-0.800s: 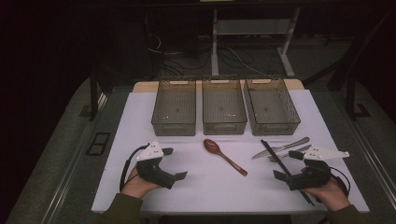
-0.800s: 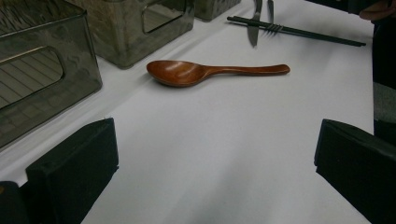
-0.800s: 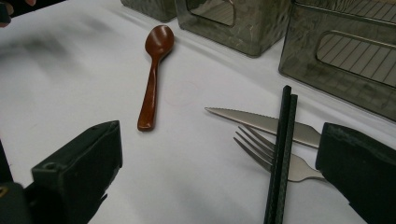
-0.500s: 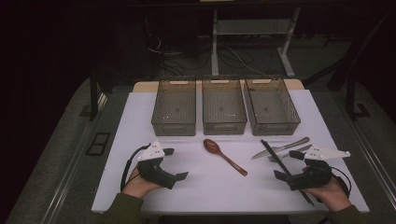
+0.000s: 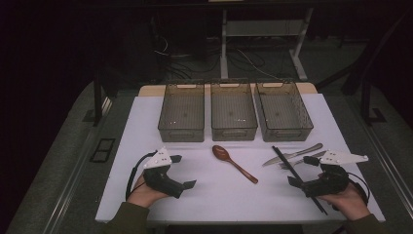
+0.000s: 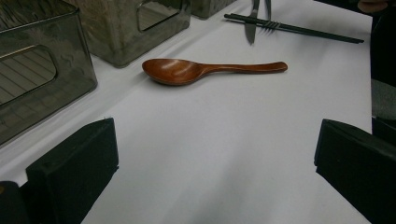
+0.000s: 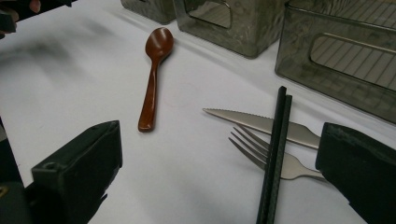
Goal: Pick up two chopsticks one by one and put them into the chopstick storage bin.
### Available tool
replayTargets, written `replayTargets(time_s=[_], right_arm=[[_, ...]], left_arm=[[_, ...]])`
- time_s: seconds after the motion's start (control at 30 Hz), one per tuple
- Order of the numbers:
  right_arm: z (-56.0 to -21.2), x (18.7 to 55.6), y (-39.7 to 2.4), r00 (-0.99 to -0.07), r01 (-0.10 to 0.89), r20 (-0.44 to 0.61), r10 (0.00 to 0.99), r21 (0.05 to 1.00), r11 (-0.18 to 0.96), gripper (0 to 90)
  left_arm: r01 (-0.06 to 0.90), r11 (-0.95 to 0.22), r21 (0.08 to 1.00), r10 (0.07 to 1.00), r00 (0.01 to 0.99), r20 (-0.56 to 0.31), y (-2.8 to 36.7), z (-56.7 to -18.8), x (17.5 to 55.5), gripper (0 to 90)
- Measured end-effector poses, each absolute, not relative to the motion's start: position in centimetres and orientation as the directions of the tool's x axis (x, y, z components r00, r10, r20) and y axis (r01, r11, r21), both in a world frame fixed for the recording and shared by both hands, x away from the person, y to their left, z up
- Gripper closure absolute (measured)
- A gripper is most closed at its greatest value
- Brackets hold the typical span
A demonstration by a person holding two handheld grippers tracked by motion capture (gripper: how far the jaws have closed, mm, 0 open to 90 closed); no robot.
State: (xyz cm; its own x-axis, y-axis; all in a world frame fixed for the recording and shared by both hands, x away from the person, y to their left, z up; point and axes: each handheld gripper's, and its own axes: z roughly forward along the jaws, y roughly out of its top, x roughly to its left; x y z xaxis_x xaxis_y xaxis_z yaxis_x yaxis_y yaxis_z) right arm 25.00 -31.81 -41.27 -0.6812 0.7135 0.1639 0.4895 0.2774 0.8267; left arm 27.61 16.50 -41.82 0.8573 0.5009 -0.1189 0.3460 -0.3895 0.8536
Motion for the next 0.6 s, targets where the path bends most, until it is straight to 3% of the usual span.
replayTargets(time_s=[0.6], right_arm=[[-41.2, 26.2, -33.0, -0.656, 0.531, 0.148, 0.740, 0.787, 0.313, 0.9]], left_arm=[[0.344, -0.386, 0.856, 0.502, 0.857, -0.118, 16.5, -42.1, 27.6, 0.0]])
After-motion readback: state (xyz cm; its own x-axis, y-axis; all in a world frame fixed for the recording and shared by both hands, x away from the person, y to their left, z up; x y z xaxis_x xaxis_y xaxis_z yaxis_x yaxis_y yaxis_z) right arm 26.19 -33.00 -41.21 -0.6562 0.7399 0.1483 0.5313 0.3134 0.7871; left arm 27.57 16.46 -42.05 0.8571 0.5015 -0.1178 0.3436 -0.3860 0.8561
